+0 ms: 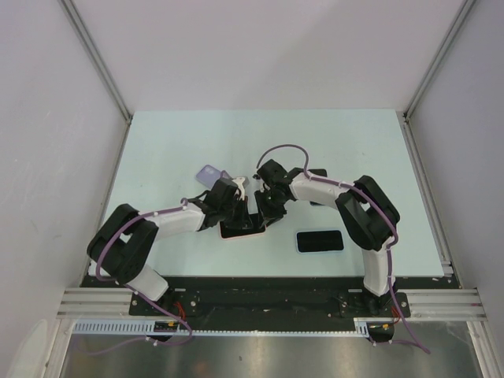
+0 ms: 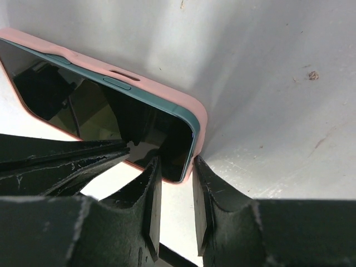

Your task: Put the phone into the phone case

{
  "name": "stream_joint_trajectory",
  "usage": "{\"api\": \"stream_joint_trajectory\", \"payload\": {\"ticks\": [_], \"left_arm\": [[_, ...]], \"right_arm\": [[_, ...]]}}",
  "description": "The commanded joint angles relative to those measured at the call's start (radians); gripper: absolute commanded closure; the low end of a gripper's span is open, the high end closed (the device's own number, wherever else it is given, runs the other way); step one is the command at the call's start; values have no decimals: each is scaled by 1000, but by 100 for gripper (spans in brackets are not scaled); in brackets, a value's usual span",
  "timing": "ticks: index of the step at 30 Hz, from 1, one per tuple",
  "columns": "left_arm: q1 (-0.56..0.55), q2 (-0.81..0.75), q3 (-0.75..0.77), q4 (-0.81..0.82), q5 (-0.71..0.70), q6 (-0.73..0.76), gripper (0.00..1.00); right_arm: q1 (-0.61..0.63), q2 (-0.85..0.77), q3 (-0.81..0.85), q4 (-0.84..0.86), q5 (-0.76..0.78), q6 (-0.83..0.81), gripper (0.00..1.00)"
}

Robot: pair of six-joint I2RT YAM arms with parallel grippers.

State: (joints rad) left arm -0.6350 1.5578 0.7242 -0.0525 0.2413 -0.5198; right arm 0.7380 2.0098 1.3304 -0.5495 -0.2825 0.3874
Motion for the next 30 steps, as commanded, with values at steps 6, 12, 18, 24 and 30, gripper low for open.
{"api": "stream_joint_trajectory", "payload": {"ticks": [6,12,18,24,30], "left_arm": [[-9,41,-8,-44,-43,3,100],[-9,-33,4,-52,-89,17,100],[-9,-103,-17,-53,-140,17,100],[-8,-125,-28,-55,-165,15,100],[-8,-107,-16,-55,-160,15,100]], "right_arm": [[72,153,-46,-50,396,-90,80],[55,32,-46,-26,415,-93,68],[-2,-94,-57,42,225,-68,56],[-90,-129,-134,181,-64,-25,46],[-195,-79,-217,396,-363,85,44]]}}
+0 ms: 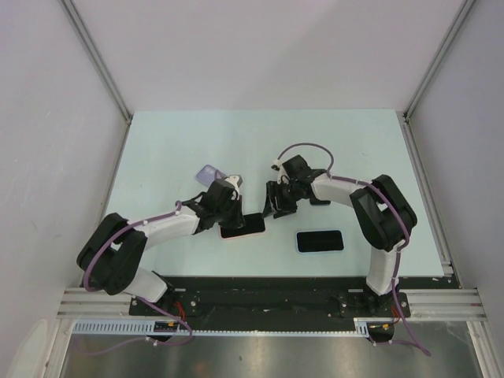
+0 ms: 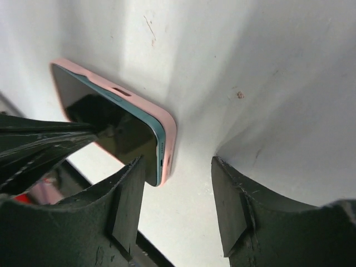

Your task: Put the phone into the phone case

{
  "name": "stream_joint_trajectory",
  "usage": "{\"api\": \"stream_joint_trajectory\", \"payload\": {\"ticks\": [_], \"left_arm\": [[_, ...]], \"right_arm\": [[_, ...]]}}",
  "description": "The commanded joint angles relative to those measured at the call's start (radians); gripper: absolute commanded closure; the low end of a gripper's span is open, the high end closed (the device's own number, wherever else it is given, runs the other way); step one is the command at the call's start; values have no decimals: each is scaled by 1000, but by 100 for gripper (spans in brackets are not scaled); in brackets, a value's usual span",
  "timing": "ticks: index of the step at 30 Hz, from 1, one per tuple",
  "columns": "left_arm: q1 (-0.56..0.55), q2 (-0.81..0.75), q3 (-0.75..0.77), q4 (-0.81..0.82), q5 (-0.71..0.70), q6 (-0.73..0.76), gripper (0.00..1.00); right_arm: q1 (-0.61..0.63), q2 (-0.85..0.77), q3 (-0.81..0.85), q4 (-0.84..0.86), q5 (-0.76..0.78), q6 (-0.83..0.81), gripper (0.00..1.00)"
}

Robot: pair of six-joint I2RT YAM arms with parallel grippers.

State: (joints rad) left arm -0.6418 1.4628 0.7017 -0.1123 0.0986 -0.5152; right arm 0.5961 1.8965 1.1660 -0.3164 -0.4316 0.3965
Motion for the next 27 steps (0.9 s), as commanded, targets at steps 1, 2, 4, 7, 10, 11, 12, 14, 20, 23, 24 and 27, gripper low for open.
{"api": "stream_joint_trajectory", "payload": {"ticks": [1,2,4,7,10,11,12,14,20,23,24,27], "left_arm": [[-1,-3,8,5,-17,9,100],[-1,1,10,5,-17,12,100],[-2,13,16,5,-19,15,100],[1,27,24,5,-17,21,100],[2,51,35,2,-8,26,100],[4,65,41,2,-8,27,100],[2,71,44,2,-7,27,100],[4,88,48,3,-2,27,100],[4,114,58,2,-2,41,100],[4,143,64,-3,16,47,100],[4,163,64,-3,24,49,100],[5,191,67,-4,36,49,100]], "right_arm": [[-61,44,-63,183,-235,87,45],[-67,61,-65,209,-254,97,45],[-73,75,-65,221,-262,105,48],[-74,98,-65,234,-271,110,53],[-71,122,-65,235,-274,108,58],[-71,128,-65,235,-277,107,60],[-71,140,-65,234,-279,105,62],[-71,151,-65,224,-265,110,67],[-78,185,-65,226,-233,134,72],[-78,199,-63,232,-217,142,74],[-78,205,-63,229,-211,140,75],[-75,219,-60,199,-177,128,77]]}}
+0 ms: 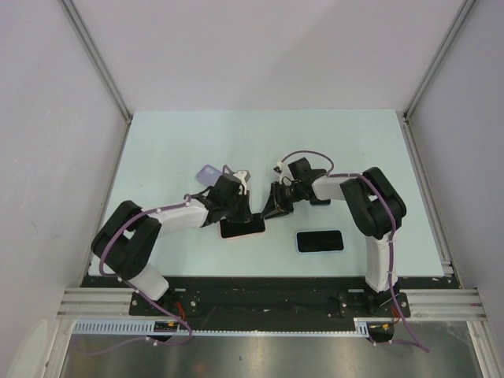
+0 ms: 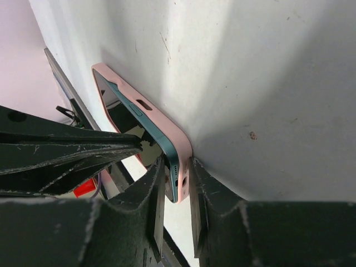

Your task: Put the phone into the phone case

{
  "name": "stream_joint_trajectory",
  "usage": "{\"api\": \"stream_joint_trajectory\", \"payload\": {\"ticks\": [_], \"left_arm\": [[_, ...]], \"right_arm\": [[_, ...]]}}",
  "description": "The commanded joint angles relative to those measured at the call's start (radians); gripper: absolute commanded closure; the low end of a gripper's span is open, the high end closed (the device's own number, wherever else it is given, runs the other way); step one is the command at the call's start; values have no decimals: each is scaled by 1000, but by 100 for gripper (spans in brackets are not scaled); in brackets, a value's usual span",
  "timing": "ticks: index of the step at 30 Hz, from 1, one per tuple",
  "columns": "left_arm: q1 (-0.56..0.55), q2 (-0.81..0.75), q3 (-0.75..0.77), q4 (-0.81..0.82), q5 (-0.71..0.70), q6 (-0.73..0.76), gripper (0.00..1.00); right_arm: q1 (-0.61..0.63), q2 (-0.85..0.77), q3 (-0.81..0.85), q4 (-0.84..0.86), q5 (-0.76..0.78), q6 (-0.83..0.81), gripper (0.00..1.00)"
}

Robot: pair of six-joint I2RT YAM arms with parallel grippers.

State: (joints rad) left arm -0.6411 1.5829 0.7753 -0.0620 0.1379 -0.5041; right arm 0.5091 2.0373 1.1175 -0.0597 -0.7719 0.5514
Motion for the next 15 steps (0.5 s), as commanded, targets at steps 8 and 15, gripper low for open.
{"api": "stream_joint_trajectory", "payload": {"ticks": [8,15], "left_arm": [[3,146,-11,-61,34,44,100],[3,166,-27,-64,32,47,100]], "right_arm": [[29,106,10,-143,275,-68,86],[58,146,50,-202,335,-97,91]]}}
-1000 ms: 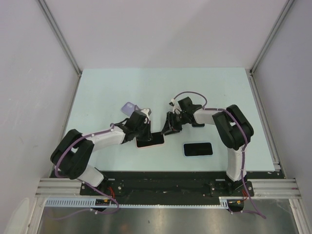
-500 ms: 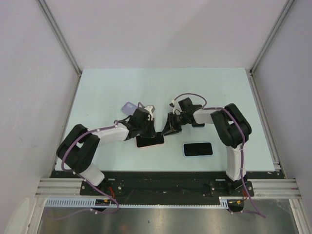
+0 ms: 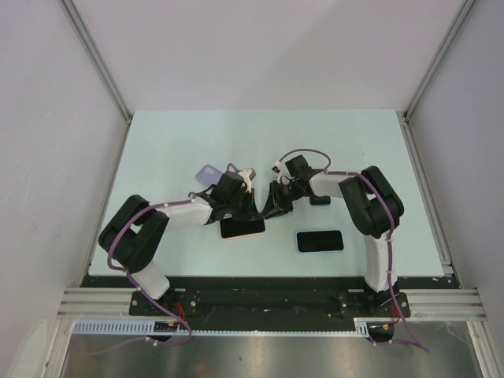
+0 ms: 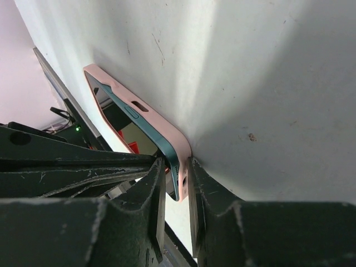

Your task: Put the phone into the phone case

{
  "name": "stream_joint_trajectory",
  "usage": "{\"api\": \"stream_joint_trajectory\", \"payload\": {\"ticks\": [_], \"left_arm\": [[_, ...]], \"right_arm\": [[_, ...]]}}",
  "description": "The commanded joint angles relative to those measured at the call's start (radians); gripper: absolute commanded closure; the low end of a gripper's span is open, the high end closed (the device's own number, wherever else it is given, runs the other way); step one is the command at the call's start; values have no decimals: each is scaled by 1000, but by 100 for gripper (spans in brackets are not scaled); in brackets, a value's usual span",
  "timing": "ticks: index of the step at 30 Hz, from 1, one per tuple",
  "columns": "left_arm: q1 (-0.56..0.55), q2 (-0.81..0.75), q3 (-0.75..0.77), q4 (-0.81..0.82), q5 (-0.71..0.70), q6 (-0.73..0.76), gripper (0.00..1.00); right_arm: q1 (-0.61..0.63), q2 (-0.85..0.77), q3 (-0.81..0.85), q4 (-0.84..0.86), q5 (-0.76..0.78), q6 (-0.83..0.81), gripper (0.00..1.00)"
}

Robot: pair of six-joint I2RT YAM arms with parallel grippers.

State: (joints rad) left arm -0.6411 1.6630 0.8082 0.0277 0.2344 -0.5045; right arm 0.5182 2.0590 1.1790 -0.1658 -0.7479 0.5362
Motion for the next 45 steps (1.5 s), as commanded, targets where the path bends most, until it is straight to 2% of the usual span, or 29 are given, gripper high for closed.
{"api": "stream_joint_trajectory", "payload": {"ticks": [1,17,21,26,31,34,35,37,38,40,41,42,44,45], "left_arm": [[3,89,-63,-153,-63,44,100],[4,130,-72,-155,-76,31,100],[4,118,-70,-155,-87,29,100],[3,52,-69,-155,-99,27,100],[4,-66,-64,-155,-132,35,98],[4,-167,-70,-155,-161,41,91],[4,-190,-73,-152,-162,43,84],[4,-259,-78,-152,-156,60,78],[6,-282,-79,-150,-153,63,68],[11,-337,-87,-150,-144,66,59],[20,-351,-92,-149,-135,64,48],[24,-365,-99,-147,-129,60,41],[49,-399,-110,-149,-97,44,31],[61,-408,-121,-149,-84,38,30]], "right_arm": [[58,127,-7,-101,317,-90,92],[151,164,96,-267,567,-168,97],[190,165,120,-317,697,-202,98],[212,130,125,-337,774,-216,98],[213,53,123,-322,757,-214,96],[221,-3,125,-307,708,-225,94],[224,-20,125,-305,711,-225,94],[223,-71,125,-299,699,-220,92],[223,-86,123,-298,687,-217,91],[223,-131,123,-285,670,-217,91],[223,-140,123,-281,645,-220,90],[221,-152,123,-278,638,-219,89],[220,-180,123,-264,608,-222,88],[217,-187,123,-259,599,-222,87]]}}
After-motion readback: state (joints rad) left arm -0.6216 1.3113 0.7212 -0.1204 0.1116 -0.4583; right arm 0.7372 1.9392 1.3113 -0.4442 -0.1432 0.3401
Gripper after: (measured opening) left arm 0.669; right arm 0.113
